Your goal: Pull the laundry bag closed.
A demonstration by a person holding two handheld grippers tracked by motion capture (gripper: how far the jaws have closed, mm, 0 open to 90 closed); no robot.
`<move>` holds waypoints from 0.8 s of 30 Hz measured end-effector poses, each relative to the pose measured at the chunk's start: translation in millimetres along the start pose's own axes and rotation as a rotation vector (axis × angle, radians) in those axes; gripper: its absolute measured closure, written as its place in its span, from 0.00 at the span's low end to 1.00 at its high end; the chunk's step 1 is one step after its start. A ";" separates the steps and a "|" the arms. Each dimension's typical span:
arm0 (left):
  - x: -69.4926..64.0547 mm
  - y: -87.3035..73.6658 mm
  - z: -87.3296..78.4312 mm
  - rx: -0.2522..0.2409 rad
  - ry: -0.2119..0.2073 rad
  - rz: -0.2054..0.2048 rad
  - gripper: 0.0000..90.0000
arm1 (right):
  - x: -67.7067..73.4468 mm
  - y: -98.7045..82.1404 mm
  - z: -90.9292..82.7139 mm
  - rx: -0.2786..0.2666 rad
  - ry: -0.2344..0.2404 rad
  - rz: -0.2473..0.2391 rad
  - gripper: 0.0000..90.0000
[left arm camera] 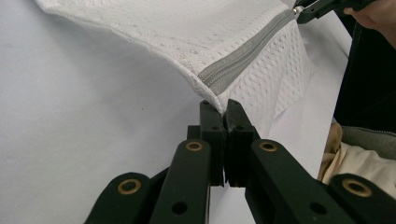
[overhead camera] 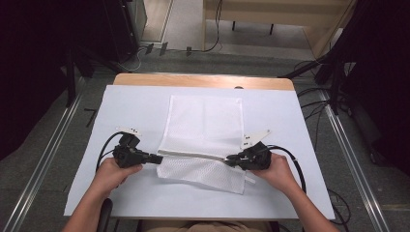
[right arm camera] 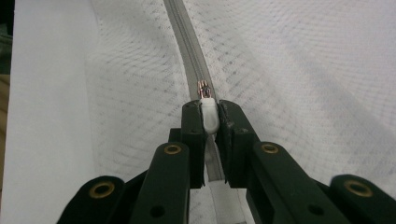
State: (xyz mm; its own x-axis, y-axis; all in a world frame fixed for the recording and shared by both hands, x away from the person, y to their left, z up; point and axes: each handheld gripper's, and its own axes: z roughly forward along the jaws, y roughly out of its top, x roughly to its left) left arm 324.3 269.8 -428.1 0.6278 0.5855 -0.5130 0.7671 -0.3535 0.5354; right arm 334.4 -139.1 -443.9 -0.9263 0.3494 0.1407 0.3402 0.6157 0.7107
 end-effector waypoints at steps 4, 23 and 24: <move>-0.1 0.1 0.5 -0.002 -0.002 0.005 0.99 | -0.6 -2.4 -3.0 -0.002 -0.002 0.001 0.91; 0.5 0.3 0.8 0.001 -0.009 -0.001 0.99 | -2.9 -14.5 -11.7 0.008 -0.010 0.019 0.91; 0.7 0.3 0.3 -0.001 -0.016 -0.004 0.99 | -3.4 -15.1 -12.2 0.008 -0.010 0.014 0.91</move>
State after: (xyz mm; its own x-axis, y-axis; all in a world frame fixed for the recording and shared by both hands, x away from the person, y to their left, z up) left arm 325.0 269.8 -428.5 0.6266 0.5749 -0.5261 0.7696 -0.3503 0.5339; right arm 330.5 -158.2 -446.7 -0.9198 0.3649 0.1442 0.3546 0.6159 0.7035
